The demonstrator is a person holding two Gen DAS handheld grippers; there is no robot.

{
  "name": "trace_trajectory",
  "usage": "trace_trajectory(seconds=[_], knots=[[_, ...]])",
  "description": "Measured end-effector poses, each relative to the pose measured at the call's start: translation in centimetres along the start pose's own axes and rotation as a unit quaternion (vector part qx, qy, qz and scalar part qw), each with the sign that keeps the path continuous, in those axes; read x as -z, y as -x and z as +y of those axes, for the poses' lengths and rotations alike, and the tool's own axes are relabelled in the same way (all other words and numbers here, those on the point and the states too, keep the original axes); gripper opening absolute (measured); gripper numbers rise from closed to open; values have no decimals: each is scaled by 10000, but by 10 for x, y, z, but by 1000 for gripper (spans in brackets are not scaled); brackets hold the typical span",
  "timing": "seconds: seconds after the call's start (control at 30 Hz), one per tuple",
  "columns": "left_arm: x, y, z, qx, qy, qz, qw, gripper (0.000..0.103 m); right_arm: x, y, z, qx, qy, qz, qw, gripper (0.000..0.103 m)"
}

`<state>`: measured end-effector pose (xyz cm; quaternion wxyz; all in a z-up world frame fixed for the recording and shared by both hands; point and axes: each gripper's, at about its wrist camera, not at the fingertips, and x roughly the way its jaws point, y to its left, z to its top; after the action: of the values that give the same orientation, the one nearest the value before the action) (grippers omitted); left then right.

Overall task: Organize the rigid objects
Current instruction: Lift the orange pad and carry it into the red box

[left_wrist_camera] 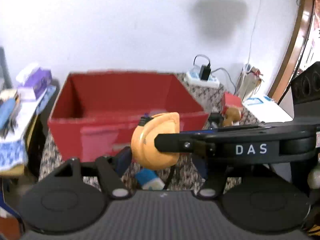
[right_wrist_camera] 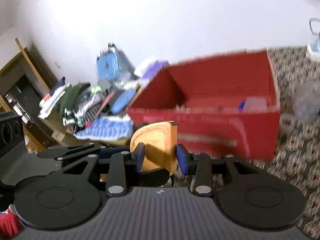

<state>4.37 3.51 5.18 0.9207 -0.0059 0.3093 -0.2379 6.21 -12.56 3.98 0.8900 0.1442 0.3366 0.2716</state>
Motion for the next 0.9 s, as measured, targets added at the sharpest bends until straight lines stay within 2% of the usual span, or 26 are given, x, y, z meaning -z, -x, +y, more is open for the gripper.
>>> trace_trajectory(seconds=[0.27, 0.4, 0.6, 0.73, 0.9], knots=[[-36, -14, 0, -128, -224, -321, 9992, 66, -34, 0, -1, 42, 319, -447, 9985, 20], [-57, -34, 13, -233, -119, -336, 9991, 66, -57, -16, -12, -12, 250, -419, 9988, 20], [-77, -70, 32, -466, 30, -134, 9988, 66, -84, -51, -33, -134, -77, -140, 9998, 20], [-84, -95, 39, -696, 23, 88, 9975, 66, -91, -73, -45, -122, -247, 79, 9996, 20], [-90, -122, 55, -830, 247, 377, 9955, 66, -97, -93, -56, -125, -251, 264, 9993, 20]])
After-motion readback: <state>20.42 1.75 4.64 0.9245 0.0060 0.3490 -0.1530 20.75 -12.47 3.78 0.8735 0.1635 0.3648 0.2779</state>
